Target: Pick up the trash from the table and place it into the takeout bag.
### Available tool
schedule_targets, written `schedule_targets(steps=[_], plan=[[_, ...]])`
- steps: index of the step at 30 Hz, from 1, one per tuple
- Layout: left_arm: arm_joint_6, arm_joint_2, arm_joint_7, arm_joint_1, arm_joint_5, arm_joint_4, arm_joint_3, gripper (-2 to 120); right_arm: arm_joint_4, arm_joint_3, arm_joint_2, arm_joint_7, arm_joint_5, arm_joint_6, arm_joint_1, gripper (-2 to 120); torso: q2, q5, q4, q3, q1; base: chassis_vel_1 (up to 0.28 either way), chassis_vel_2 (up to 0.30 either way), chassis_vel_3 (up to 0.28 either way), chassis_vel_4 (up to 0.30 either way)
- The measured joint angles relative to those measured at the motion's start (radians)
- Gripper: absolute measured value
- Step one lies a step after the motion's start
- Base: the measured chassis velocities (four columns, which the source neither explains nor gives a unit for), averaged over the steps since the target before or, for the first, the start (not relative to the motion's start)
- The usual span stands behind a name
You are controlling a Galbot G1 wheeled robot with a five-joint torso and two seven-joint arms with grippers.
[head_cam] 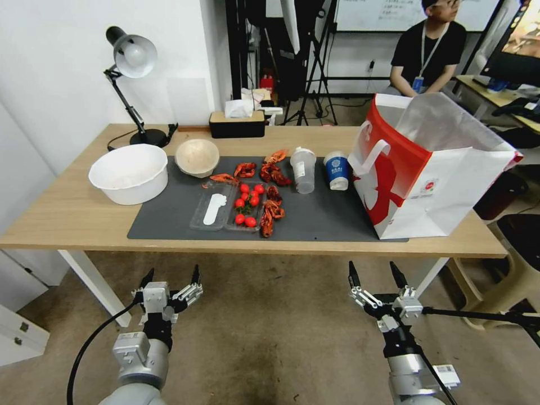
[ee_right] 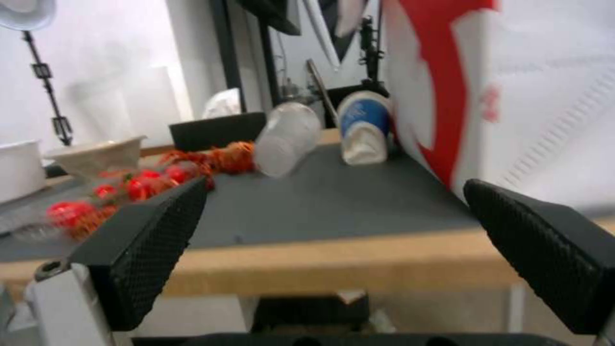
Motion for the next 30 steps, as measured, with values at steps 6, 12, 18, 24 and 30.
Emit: schedule_targets(steps=[6,12,18,24,30], plan=[[0.0,0.001,0.0,-0.007,0.0,0.0,0.003,100,0.043,-0.073,-0.029,0.052,-0.022,-0.115,0.118,100,0.0,-0.0001,0.0001,0.0,0.0,0.0,0.0,0.0,0.0],[0.0,0.002,0.0,-0.004,0.0,-0.01,0.0,100,0.066,-0.164,-0.055,0.131,-0.02,-0.245,0.289,100,0.0,-0.0002,0.0,0.0,0.0,0.0,0.0,0.0,0.0],[0.0,0.003,0.0,0.002,0.001,-0.017,-0.006,100,0.039,-0.224,-0.062,0.181,0.008,-0.322,0.415,100,0.0,0.0,0.0,0.0,0.0,0.0,0.0,0.0,0.0],[0.0,0.0,0.0,0.007,0.004,-0.02,-0.008,100,-0.045,-0.277,-0.063,0.253,0.055,-0.426,0.566,100,0.0,0.0001,0.0,0.0,0.0,0.0,0.0,0.0,0.0],[0.0,-0.002,0.0,0.008,0.006,-0.021,-0.01,100,-0.099,-0.312,-0.06,0.352,0.107,-0.532,0.665,100,0.0,-0.0001,0.0,0.0,0.0,0.0,0.0,0.0,0.0]])
